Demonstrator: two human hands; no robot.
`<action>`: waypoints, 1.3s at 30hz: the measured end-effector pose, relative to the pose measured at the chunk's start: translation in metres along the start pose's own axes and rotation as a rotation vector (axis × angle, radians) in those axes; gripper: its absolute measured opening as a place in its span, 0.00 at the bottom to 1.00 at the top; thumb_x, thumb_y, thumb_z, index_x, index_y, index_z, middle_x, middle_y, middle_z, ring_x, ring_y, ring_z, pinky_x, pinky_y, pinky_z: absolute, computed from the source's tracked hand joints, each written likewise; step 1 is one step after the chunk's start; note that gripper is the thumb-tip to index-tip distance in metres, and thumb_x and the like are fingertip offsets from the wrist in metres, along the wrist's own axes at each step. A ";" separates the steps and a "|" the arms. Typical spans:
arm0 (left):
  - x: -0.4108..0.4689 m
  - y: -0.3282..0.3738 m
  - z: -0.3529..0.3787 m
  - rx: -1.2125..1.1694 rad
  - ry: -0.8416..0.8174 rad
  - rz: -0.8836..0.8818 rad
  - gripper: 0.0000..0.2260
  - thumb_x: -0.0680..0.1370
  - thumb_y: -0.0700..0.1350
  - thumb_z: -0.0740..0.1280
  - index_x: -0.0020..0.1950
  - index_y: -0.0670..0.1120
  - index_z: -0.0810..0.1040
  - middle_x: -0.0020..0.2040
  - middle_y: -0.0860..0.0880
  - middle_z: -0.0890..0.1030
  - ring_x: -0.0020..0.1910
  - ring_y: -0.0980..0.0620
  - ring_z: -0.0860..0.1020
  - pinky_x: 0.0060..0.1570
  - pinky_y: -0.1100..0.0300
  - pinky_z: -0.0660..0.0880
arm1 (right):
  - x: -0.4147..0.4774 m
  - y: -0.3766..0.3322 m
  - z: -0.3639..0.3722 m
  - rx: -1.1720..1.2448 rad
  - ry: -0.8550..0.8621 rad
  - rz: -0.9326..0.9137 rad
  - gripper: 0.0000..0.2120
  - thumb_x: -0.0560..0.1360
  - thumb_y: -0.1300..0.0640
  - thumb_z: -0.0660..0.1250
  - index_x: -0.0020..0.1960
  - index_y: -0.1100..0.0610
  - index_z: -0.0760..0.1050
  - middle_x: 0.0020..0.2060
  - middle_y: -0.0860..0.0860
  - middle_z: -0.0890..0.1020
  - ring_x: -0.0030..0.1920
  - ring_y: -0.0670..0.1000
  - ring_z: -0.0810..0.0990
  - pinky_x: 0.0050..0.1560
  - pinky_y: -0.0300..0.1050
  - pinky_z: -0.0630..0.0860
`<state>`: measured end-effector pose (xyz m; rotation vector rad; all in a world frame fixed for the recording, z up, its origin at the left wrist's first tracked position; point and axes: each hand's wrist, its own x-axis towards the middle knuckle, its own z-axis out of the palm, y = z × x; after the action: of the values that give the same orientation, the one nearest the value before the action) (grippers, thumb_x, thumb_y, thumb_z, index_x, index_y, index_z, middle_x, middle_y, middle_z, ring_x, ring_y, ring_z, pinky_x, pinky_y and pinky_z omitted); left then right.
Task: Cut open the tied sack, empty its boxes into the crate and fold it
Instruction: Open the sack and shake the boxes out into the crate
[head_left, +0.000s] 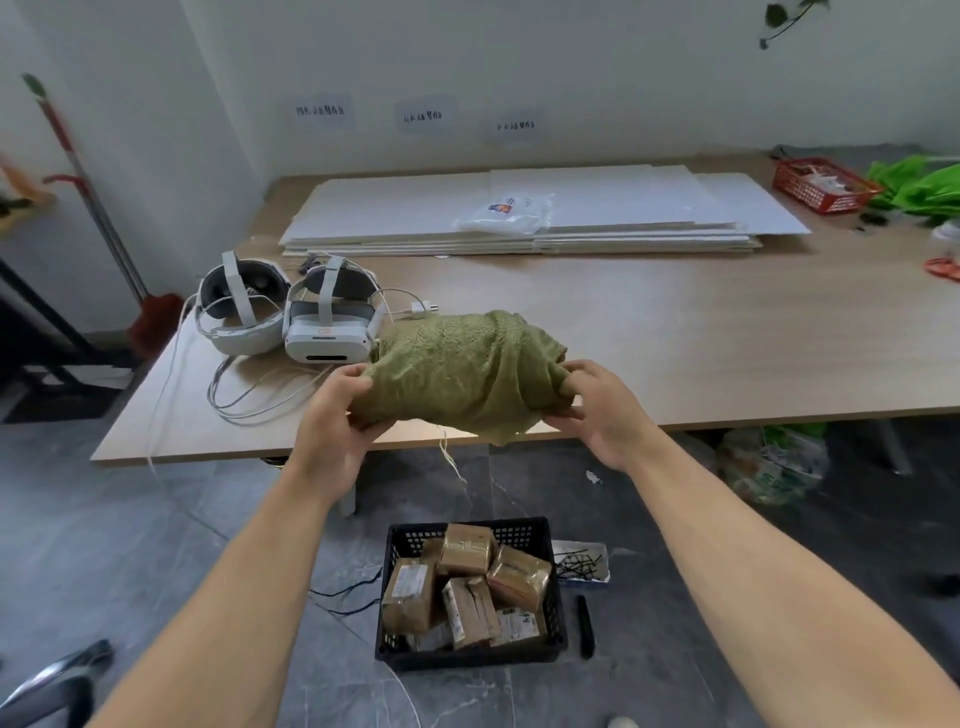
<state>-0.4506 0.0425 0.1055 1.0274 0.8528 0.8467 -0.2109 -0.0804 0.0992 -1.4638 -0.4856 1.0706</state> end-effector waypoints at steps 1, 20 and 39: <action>0.001 -0.002 0.001 0.036 0.025 -0.007 0.12 0.75 0.47 0.64 0.55 0.43 0.77 0.50 0.45 0.80 0.52 0.47 0.77 0.52 0.47 0.77 | 0.000 0.000 -0.003 0.047 -0.009 0.005 0.07 0.78 0.61 0.60 0.48 0.61 0.77 0.42 0.55 0.82 0.43 0.56 0.82 0.53 0.55 0.80; -0.016 -0.176 0.188 0.144 0.139 -0.228 0.18 0.70 0.34 0.69 0.60 0.42 0.76 0.51 0.40 0.82 0.45 0.45 0.83 0.41 0.54 0.82 | 0.047 0.065 -0.233 -0.002 0.045 0.008 0.14 0.71 0.67 0.70 0.53 0.54 0.79 0.47 0.56 0.85 0.46 0.54 0.85 0.44 0.49 0.81; 0.000 -0.588 0.156 0.657 0.349 -0.549 0.18 0.73 0.39 0.67 0.63 0.48 0.74 0.52 0.48 0.79 0.50 0.47 0.76 0.47 0.57 0.70 | 0.119 0.475 -0.330 -0.332 0.386 0.430 0.16 0.70 0.63 0.62 0.55 0.50 0.76 0.49 0.51 0.82 0.53 0.56 0.79 0.55 0.50 0.77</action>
<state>-0.2050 -0.1805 -0.4045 1.1289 1.6897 0.2650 -0.0134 -0.2684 -0.4251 -2.0810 -0.0694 1.0280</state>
